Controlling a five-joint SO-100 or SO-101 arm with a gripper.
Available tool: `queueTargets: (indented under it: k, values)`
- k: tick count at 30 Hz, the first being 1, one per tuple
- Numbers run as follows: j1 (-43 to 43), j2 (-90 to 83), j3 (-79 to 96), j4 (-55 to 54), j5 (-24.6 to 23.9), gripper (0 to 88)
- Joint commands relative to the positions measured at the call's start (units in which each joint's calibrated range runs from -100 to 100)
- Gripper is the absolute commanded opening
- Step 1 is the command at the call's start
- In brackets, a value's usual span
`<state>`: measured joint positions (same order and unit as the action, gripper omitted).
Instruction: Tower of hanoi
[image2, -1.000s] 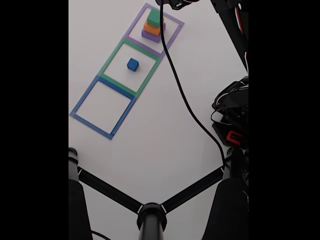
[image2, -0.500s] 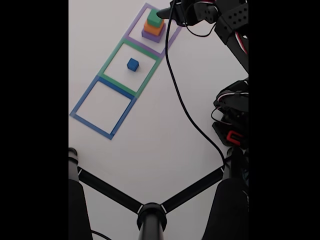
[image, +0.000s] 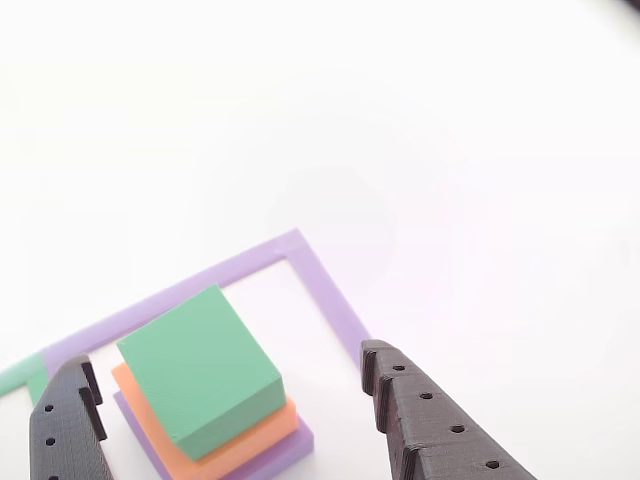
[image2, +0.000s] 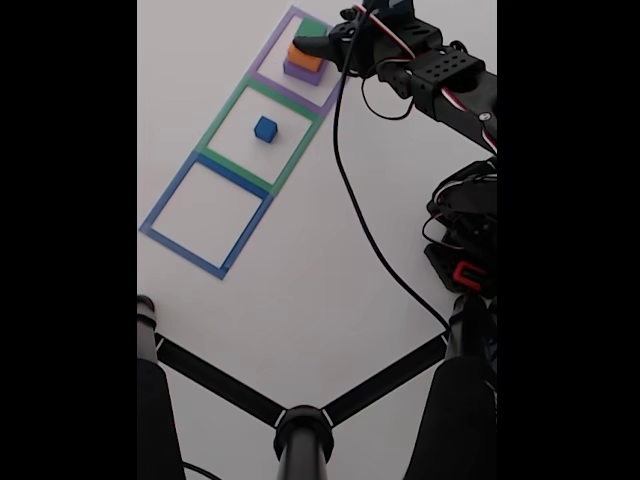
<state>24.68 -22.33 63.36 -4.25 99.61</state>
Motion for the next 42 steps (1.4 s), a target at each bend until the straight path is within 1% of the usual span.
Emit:
queueTargets:
  k: [1,7,15,26,42]
  values:
    - [-1.16,2.94,1.93,-11.65,0.39,30.8]
    - [-2.08,8.07,4.56,-21.61,0.39,30.7]
    - [-2.99,15.04,4.38,-30.75,0.39,30.6]
    - [-2.99,18.48,3.93,-34.23,0.39,29.3]
    - [-3.91,19.45,3.75,-35.29,0.39,22.9]
